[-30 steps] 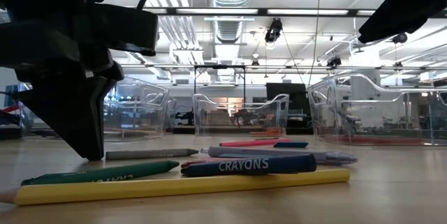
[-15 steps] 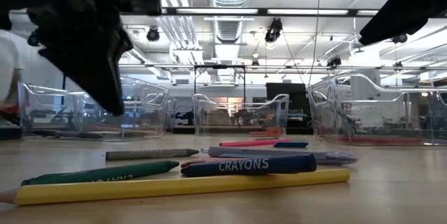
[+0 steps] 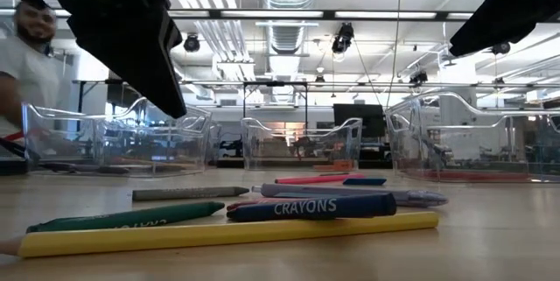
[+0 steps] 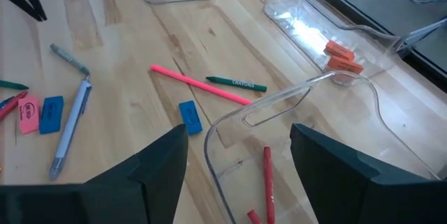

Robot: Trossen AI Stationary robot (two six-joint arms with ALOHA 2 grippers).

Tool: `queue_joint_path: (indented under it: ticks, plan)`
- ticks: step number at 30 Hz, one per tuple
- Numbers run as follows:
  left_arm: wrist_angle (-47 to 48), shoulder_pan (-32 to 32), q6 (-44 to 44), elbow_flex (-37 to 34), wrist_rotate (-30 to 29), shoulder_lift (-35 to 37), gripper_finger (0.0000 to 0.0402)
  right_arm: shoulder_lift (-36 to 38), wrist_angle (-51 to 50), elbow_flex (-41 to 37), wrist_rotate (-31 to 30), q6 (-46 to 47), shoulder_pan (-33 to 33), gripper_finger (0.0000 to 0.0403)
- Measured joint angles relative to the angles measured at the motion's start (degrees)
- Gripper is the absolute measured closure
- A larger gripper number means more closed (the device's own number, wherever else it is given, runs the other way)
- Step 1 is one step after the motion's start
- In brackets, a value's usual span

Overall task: Sort crayons/erasers/pens/pencils in bins
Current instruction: Put the gray crayon into the bottom right transparent bin

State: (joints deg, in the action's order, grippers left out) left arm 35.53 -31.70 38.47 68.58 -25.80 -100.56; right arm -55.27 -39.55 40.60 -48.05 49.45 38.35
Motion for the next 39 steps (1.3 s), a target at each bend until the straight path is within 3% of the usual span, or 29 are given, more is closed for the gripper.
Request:
queue_joint_path:
  ticks: [6,15,20,34,39]
  plan:
    - [-4.7,0.5,-0.2,-1.9,2.2,-0.6,0.0388,0.0,0.0,0.0,0.0,0.0,0.0,0.0163]
    - [-5.0,0.7,0.0,-2.5,1.6,-1.6,0.0272,0.0,0.0,0.0,-0.1,0.0,0.0,0.0163]
    - [-5.1,1.0,0.0,-2.5,1.4,-4.0,0.0233,0.0,0.0,-0.1,-0.1,0.0,0.0,0.0163]
    - [-5.7,1.0,1.4,-2.9,1.4,-5.1,0.0221,0.0,0.1,-0.3,-0.1,0.0,0.0,0.0163]
    - [-11.5,1.0,1.6,-6.4,1.7,-5.1,0.0221,0.0,0.1,-0.3,-0.1,0.0,0.0,0.0163]
